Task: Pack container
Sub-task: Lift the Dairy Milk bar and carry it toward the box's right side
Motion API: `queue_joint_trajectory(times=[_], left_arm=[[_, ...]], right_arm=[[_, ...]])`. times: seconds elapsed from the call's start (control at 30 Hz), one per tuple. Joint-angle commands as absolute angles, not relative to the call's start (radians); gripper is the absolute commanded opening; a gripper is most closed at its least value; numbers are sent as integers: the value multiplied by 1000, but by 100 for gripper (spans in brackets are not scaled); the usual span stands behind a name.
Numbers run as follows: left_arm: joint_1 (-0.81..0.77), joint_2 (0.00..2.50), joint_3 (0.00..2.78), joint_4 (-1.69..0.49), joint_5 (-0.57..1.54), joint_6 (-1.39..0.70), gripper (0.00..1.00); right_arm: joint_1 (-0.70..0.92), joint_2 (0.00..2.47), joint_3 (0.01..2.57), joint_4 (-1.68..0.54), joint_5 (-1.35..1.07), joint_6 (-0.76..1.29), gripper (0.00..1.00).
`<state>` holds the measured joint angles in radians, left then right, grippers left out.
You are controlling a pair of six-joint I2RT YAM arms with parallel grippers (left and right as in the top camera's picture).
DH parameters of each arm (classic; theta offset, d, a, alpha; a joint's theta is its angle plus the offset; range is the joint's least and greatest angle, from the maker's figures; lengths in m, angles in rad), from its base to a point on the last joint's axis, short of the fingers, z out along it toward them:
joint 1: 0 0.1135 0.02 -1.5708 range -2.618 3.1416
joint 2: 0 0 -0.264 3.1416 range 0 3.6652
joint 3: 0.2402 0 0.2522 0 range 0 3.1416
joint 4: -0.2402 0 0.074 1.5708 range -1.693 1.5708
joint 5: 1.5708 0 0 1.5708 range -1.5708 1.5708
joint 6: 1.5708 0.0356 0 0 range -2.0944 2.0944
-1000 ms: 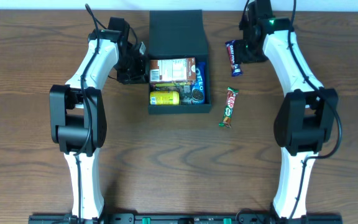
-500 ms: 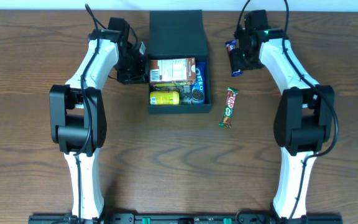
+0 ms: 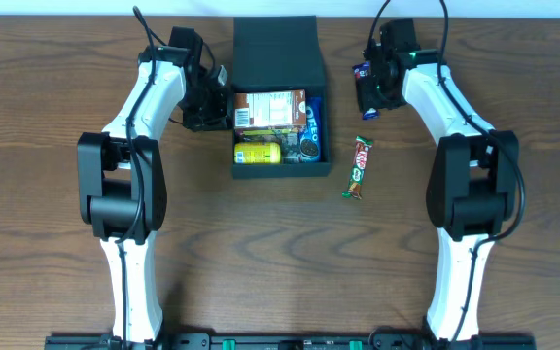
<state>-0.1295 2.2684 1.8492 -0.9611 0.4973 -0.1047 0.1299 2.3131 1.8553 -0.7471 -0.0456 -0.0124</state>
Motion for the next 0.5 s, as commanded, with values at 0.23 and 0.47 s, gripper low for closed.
queue_joint_trajectory(times=[0.23, 0.47], left_arm=[[-135, 2236, 1843, -960, 487, -113, 6], [-135, 2236, 1843, -960, 487, -112, 6]], right_arm=[[148, 2363, 1849, -736, -66, -24, 52], [148, 2376, 1848, -739, -56, -23, 49]])
